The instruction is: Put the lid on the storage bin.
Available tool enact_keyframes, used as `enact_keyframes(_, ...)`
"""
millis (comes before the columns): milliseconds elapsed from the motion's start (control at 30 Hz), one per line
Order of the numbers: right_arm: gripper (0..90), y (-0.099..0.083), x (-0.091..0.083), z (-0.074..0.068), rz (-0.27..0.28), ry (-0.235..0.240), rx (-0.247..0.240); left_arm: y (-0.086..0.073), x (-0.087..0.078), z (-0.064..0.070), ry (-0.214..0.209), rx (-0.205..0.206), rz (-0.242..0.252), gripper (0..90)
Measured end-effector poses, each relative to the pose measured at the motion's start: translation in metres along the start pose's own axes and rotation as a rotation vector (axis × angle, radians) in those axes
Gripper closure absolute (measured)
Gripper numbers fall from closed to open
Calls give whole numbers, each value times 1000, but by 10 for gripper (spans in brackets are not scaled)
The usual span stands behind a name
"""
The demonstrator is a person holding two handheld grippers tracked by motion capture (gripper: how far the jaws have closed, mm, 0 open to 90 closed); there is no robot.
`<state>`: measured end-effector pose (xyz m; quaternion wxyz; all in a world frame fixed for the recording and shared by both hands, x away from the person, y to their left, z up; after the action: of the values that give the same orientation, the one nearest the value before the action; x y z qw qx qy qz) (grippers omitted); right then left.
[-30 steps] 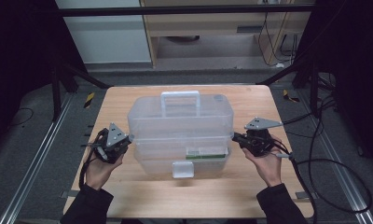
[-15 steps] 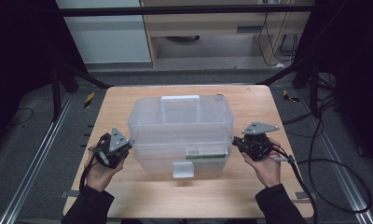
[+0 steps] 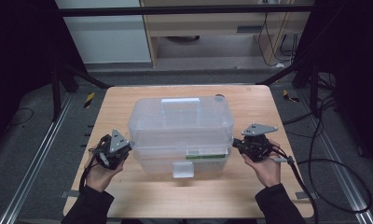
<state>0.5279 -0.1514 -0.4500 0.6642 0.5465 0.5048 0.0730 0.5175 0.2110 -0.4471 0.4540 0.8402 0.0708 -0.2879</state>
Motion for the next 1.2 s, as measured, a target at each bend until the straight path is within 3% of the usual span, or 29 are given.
enact_keyframes(467,900,-7,5,3,-41,-3,7,-8,4,5,-6,21,-30,896)
enact_keyframes(733,900,-16,9,9,-95,-43,1,-14,8,0,8,7,-61,895)
enact_keyframes(833,900,-16,10,10,-81,-25,17,-17,11,-3,34,5,-81,895)
enact_keyframes(967,900,-18,9,13,-84,-32,19,-27,18,-11,51,-29,-113,895)
enact_keyframes(1033,898,-23,6,24,-76,-57,41,-35,23,-19,58,-70,-123,884)
enact_keyframes(1200,848,-29,-1,40,-57,-96,70,-48,32,-31,71,-122,-142,844)
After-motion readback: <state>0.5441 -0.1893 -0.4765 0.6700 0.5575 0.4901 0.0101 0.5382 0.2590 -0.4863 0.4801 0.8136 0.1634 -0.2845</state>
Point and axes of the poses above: each handheld gripper's, and its own axes: x roughly forward along the jaws, y roughly out of its top, z roughly to its right, the point moved 9 cm from there along x, roughly forward along the jaws, and after that the axes turned 13 degrees about y, right-handed, at the moved point
